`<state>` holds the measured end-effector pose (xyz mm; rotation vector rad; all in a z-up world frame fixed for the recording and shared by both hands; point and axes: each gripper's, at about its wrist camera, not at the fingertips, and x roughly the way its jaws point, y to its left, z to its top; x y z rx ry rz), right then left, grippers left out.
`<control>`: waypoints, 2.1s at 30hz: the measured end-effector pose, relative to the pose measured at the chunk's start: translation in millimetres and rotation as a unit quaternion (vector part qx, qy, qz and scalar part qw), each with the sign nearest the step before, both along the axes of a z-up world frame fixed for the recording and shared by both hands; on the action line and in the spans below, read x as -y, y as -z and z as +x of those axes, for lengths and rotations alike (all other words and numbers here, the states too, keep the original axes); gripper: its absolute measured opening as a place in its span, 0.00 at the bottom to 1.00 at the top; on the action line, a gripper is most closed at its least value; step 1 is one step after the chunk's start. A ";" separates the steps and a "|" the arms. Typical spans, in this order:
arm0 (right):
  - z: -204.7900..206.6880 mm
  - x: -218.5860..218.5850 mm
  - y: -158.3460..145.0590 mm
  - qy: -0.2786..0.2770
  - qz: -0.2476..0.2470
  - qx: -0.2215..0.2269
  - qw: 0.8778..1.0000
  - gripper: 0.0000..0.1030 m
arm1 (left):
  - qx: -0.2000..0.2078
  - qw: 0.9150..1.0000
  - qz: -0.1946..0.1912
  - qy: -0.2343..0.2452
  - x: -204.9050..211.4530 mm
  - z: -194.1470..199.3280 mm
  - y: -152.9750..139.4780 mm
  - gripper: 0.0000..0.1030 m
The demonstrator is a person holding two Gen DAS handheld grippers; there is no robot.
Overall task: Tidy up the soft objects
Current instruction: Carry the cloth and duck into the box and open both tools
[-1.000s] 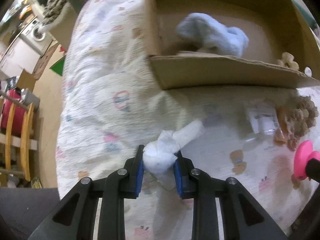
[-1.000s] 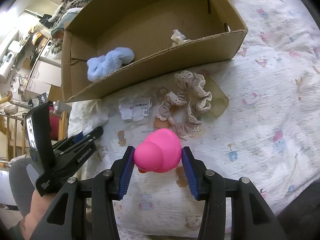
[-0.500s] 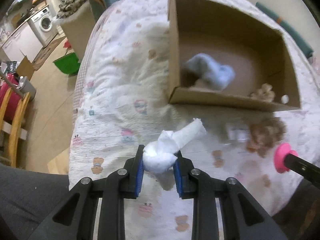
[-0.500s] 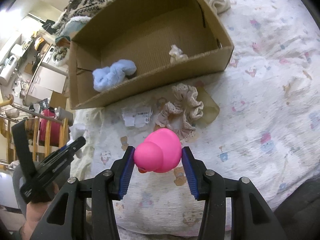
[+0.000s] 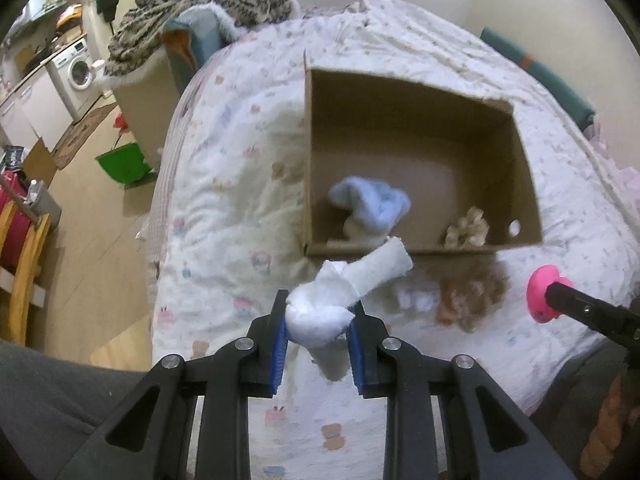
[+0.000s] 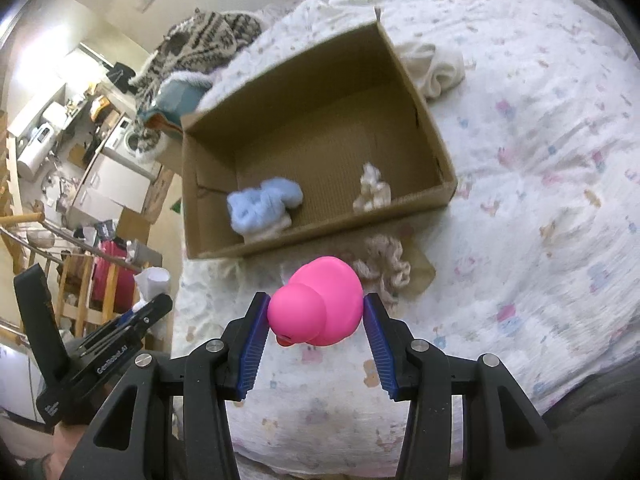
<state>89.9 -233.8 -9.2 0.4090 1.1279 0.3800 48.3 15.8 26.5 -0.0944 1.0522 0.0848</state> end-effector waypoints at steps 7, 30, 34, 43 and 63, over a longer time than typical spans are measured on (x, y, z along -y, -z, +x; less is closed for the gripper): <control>21.4 4.2 -24.4 0.006 -0.007 0.027 1.000 0.49 | 0.031 0.999 0.012 0.023 11.1 26.2 -28.4 0.23; 112.5 -3.8 13.1 -0.006 -0.053 0.040 0.998 0.49 | 0.037 0.996 0.064 0.056 40.3 132.5 28.2 0.23; 115.9 -9.1 26.2 -0.014 -0.056 0.030 0.998 0.49 | 0.009 0.998 0.035 0.047 34.6 139.9 51.1 0.23; 115.6 -20.0 42.9 -0.041 -0.071 0.015 0.997 0.49 | 0.010 0.998 0.028 0.046 36.1 143.5 60.9 0.24; 117.4 -29.4 51.9 -0.062 -0.073 0.001 0.995 0.49 | -0.002 0.998 0.022 0.051 39.8 144.0 65.4 0.28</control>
